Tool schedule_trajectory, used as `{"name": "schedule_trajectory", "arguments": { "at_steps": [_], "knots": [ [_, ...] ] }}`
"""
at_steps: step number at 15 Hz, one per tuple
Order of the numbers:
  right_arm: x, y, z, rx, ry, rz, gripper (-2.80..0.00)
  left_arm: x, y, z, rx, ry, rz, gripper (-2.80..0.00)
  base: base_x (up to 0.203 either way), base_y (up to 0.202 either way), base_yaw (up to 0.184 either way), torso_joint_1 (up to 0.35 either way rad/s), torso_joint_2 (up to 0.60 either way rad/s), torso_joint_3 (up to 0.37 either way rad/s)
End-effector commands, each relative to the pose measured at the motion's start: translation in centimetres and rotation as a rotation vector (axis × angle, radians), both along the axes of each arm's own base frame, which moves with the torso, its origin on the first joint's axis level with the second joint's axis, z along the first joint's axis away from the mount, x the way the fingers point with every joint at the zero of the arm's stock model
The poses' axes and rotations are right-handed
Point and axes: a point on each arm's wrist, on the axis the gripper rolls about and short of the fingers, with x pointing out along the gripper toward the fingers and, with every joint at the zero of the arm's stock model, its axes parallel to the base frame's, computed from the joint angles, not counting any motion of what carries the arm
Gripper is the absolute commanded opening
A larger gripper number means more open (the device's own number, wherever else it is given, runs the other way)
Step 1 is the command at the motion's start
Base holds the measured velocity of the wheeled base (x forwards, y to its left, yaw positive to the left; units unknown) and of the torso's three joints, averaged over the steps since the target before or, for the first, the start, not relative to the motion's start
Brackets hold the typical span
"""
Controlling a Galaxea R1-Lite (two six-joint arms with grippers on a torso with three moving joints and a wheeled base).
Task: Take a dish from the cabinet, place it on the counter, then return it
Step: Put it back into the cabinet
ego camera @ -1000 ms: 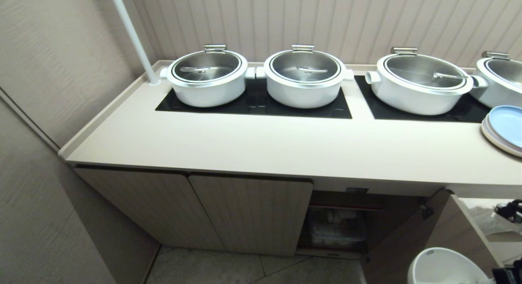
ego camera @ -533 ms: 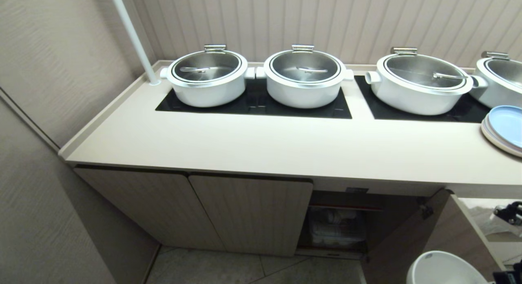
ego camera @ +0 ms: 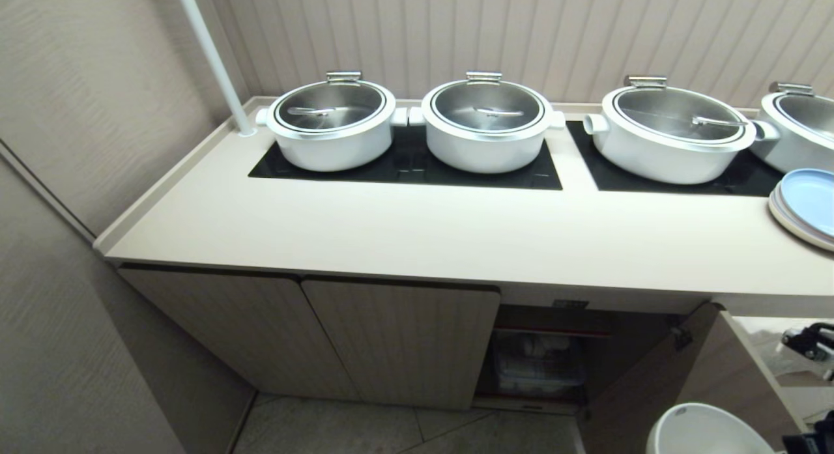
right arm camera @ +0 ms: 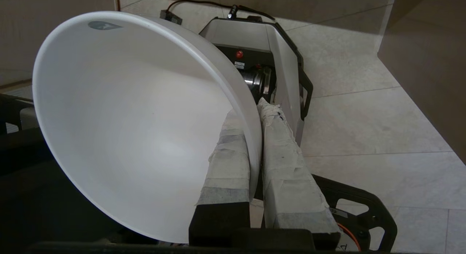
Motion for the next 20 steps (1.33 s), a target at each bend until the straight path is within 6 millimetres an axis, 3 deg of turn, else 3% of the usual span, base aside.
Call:
{"name": "schedule_trajectory", "arguments": {
  "at_steps": [1,20],
  "knots": [
    [0.20,0.06,-0.16,-0.001,0.014,0.004,-2.80,-0.01,0.00,0.03,-0.001,-0.002,0.000,-2.80,0.000,0.000,0.000,0.000,0.00,0.000],
    [0.00,0.05,-0.57,-0.004,0.036,0.002,-2.80,-0.01,0.00,0.01,0.001,-0.001,-0.001,-2.80,0.000,0.000,0.000,0.000,0.00,0.000]
  ]
}}
